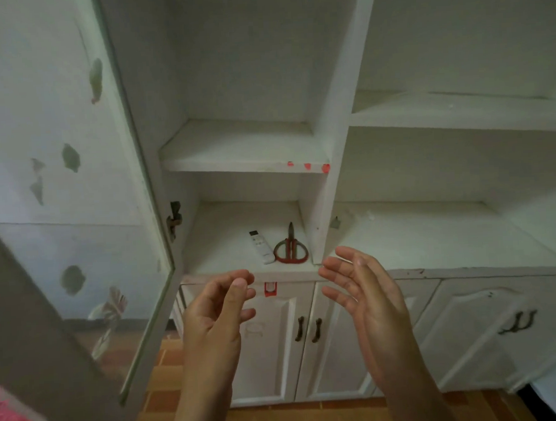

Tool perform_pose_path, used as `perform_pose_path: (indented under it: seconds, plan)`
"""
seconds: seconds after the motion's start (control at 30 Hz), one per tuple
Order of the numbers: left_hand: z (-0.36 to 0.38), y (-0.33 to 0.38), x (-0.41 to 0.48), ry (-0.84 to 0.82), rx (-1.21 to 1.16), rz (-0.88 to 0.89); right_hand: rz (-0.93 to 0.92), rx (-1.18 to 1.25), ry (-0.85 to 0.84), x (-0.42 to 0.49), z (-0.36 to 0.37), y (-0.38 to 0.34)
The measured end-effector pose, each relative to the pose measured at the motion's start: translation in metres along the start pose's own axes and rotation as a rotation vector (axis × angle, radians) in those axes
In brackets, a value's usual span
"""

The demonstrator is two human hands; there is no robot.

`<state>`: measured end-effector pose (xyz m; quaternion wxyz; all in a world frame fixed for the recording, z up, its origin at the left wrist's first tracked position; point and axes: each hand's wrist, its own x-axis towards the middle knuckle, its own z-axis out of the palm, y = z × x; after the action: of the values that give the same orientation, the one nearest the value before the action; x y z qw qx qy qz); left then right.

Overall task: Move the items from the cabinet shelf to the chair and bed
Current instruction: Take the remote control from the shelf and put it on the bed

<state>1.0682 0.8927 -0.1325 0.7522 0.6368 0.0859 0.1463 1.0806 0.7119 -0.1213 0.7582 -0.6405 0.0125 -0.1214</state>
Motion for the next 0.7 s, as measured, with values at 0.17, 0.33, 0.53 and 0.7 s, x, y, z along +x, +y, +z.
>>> perform_pose_path:
  seconds: [0.17,0.33,0.53,0.7]
  plan:
    - [0.022,-0.015,0.044,0.036,0.037,-0.028,0.020,-0.011,-0.041,0.051,0.008,0.021]
    - [0.062,-0.033,0.086,0.092,0.099,-0.038,0.081,0.017,-0.098,0.112,0.021,0.047]
    - [0.107,-0.038,0.138,0.187,0.166,-0.002,0.128,0.052,-0.233,0.181,0.026,0.064]
    - [0.124,-0.055,0.161,0.262,0.218,-0.032,0.172,0.041,-0.273,0.217,0.028,0.086]
